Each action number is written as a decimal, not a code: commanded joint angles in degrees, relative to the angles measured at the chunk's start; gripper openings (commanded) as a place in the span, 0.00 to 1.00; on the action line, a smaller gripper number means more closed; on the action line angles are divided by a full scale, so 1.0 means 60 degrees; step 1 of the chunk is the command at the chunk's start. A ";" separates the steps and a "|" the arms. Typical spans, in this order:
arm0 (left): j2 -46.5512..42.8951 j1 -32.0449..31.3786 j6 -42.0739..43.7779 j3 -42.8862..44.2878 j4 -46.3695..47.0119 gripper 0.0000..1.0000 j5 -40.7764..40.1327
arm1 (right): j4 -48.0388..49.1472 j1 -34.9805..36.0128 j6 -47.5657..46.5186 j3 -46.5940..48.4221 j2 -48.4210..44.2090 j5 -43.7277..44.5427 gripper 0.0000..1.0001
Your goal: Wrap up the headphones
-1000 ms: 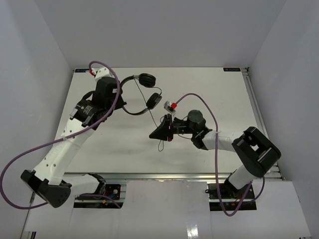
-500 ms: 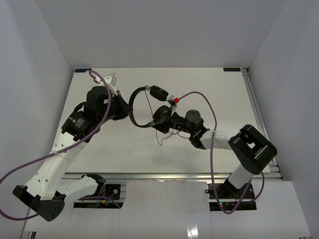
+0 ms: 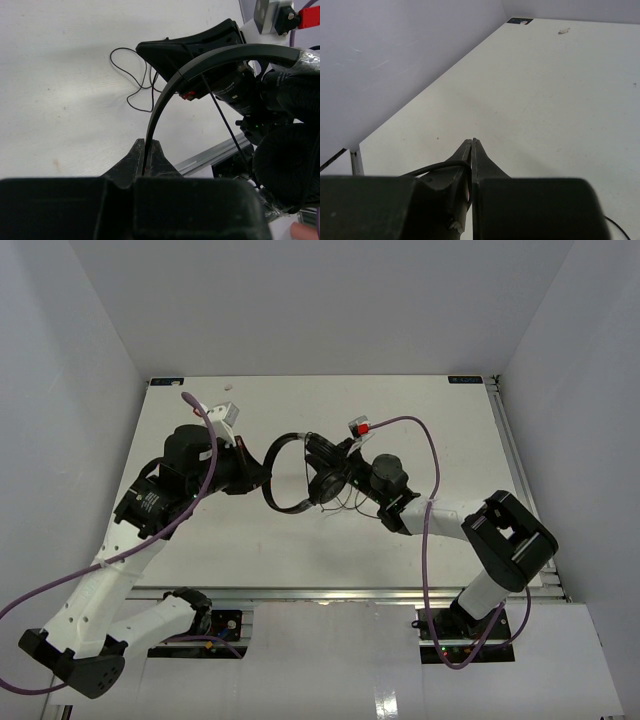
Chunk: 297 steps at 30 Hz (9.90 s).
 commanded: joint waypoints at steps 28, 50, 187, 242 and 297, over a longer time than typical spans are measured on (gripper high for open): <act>-0.0693 -0.0035 -0.0341 -0.1065 0.1187 0.00 0.3375 | 0.1293 -0.0162 0.0081 0.0407 -0.0260 0.2058 0.08; 0.1092 -0.0049 0.4289 -0.0172 0.0193 0.00 0.0491 | -0.2152 -0.1782 -0.1153 0.0799 -0.0919 -0.1592 0.08; 0.0365 -0.0767 -0.1698 -0.0710 0.2442 0.00 -0.5901 | 0.0335 0.0059 0.1060 -0.1275 -0.0803 -0.3810 0.08; 0.0394 -0.0767 -0.2696 0.0638 0.1149 0.00 -0.4832 | 0.3378 0.0019 -0.0677 -0.0058 0.0827 -0.4812 0.44; -0.1596 -0.0767 0.0383 -0.1002 0.1770 0.00 0.2919 | 0.3602 -0.2180 0.2249 0.1364 0.2720 -0.5781 0.08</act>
